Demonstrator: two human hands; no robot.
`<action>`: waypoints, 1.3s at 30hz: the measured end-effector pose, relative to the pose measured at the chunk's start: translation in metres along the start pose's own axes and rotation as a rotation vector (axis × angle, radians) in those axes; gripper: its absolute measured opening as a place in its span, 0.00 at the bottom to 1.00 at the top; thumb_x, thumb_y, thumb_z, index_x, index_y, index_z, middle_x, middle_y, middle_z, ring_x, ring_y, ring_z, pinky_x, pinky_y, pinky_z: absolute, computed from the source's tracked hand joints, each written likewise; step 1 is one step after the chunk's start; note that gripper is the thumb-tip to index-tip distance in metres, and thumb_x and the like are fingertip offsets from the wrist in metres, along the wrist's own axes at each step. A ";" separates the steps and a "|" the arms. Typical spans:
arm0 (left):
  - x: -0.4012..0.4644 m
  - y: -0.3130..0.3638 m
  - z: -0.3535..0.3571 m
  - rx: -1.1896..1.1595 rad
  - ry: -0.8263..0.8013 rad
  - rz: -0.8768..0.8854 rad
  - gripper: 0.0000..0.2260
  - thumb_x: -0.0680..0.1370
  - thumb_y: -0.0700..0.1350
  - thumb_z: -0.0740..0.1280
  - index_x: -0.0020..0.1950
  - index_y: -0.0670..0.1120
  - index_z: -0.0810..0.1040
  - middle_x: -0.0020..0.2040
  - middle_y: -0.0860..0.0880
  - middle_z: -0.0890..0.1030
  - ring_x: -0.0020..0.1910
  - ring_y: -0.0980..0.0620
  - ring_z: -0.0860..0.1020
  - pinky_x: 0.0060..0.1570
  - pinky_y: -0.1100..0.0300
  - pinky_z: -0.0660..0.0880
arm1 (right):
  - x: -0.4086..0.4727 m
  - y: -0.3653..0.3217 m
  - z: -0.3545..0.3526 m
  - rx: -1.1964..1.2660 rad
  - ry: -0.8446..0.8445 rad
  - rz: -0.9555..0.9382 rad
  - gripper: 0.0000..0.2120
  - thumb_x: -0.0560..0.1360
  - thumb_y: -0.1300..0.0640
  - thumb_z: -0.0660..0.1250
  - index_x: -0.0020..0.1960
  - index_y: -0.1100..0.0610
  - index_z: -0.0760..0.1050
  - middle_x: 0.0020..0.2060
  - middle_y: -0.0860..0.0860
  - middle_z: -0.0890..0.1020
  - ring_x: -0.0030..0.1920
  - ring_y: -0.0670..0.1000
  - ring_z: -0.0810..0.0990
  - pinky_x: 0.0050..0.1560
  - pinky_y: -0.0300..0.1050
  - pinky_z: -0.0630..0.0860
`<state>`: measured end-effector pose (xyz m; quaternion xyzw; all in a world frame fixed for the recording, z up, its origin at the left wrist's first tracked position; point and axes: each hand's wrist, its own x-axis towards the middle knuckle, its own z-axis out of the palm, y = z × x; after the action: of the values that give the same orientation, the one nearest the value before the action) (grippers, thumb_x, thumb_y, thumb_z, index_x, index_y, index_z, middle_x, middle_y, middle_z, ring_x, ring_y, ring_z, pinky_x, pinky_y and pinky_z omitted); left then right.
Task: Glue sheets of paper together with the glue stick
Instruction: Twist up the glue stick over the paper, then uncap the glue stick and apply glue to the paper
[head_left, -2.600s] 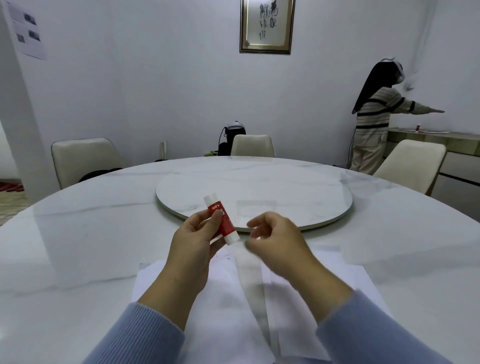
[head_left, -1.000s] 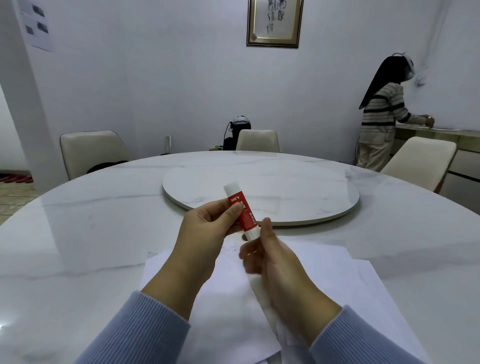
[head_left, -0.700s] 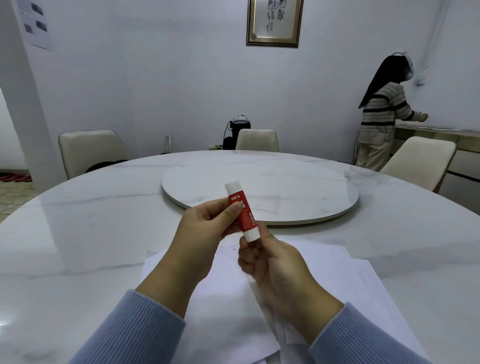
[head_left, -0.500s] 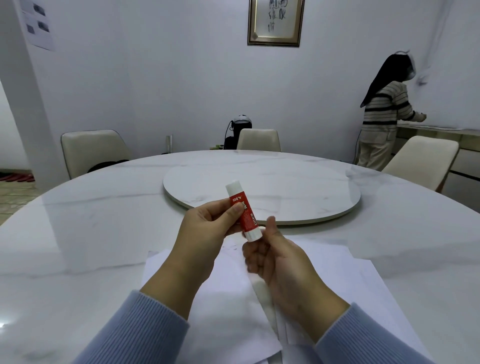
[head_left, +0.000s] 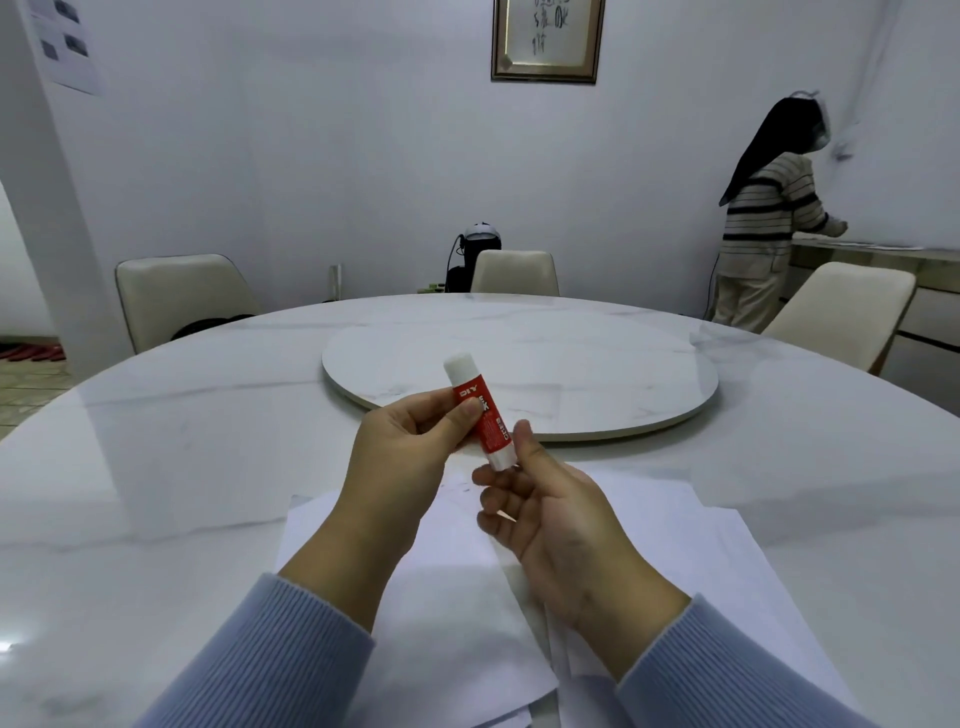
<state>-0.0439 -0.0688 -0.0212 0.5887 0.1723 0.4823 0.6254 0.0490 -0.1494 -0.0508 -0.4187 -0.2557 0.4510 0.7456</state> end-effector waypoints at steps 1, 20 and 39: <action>-0.001 -0.002 0.001 0.055 0.017 0.026 0.04 0.72 0.41 0.71 0.44 0.48 0.83 0.40 0.52 0.87 0.42 0.57 0.84 0.40 0.72 0.76 | 0.001 0.001 0.001 0.035 0.014 -0.013 0.24 0.64 0.44 0.70 0.50 0.63 0.79 0.30 0.54 0.80 0.27 0.48 0.75 0.32 0.41 0.76; 0.003 -0.031 -0.057 1.452 -0.342 -0.246 0.36 0.67 0.63 0.71 0.70 0.50 0.65 0.65 0.52 0.69 0.66 0.49 0.66 0.62 0.54 0.66 | 0.017 -0.023 -0.035 0.183 0.288 -0.197 0.14 0.73 0.54 0.70 0.31 0.56 0.73 0.25 0.49 0.72 0.22 0.46 0.65 0.32 0.41 0.63; 0.041 -0.033 -0.096 1.485 -0.215 -0.203 0.38 0.67 0.58 0.74 0.73 0.51 0.61 0.69 0.47 0.67 0.69 0.45 0.62 0.66 0.51 0.62 | 0.018 -0.023 -0.035 0.149 0.282 -0.173 0.11 0.73 0.54 0.70 0.34 0.56 0.74 0.25 0.49 0.72 0.23 0.46 0.65 0.32 0.40 0.63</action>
<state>-0.0864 0.0238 -0.0604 0.8802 0.4435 0.1196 0.1192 0.0943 -0.1524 -0.0490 -0.3975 -0.1497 0.3397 0.8391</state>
